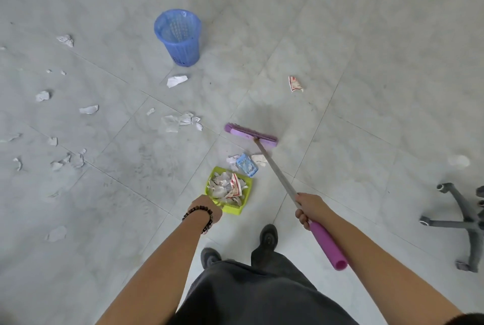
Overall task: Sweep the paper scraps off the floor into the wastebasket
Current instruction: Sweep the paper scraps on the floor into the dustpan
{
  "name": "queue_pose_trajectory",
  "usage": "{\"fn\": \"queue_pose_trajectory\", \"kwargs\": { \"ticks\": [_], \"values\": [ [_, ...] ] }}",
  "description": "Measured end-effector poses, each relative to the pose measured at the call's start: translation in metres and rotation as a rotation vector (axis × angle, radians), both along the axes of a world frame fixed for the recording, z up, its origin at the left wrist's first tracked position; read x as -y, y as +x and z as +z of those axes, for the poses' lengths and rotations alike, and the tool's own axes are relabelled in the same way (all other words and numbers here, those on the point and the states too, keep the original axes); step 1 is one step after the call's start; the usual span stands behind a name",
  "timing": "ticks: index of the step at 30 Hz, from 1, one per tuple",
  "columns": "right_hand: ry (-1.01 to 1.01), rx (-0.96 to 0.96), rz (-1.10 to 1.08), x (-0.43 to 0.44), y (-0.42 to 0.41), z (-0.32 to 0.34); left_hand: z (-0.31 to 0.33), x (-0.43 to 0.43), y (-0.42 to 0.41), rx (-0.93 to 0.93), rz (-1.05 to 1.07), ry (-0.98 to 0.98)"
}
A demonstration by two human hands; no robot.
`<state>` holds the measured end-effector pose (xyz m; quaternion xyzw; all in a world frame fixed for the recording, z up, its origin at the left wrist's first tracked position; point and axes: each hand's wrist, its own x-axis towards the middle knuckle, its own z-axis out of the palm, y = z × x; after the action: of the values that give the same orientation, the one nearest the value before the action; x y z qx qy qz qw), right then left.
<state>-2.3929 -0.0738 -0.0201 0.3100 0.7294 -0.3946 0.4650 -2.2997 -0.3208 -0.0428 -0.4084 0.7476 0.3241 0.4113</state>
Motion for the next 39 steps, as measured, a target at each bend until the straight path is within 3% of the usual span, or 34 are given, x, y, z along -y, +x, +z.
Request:
{"fn": "queue_pose_trajectory", "kwargs": {
  "ticks": [3, 7, 12, 22, 30, 34, 37, 39],
  "values": [
    [-0.008, -0.052, -0.002, 0.011, -0.006, -0.003, 0.0, 0.011, 0.012, 0.02, -0.026, -0.032],
    [0.013, -0.107, 0.159, 0.021, -0.005, -0.006, -0.006, 0.012, 0.026, 0.029, -0.074, -0.077],
    [0.023, -0.001, 0.324, 0.024, 0.031, -0.007, -0.01, 0.006, 0.024, 0.002, -0.111, -0.112],
    [-0.031, 0.333, 0.087, -0.028, 0.003, 0.044, -0.012, 0.011, 0.025, -0.014, -0.092, -0.131],
    [-0.032, 0.154, 0.205, 0.026, 0.015, 0.026, -0.015, 0.012, 0.032, -0.023, -0.14, -0.152],
    [0.034, 0.028, 0.488, 0.042, 0.038, 0.006, -0.017, 0.014, 0.036, -0.022, -0.157, -0.149],
    [0.044, 0.092, 0.58, 0.044, 0.067, 0.001, -0.016, 0.013, 0.039, -0.033, -0.176, -0.144],
    [0.012, 0.19, 0.422, 0.04, 0.074, 0.007, -0.014, 0.014, 0.04, -0.038, -0.186, -0.134]
  ]
}}
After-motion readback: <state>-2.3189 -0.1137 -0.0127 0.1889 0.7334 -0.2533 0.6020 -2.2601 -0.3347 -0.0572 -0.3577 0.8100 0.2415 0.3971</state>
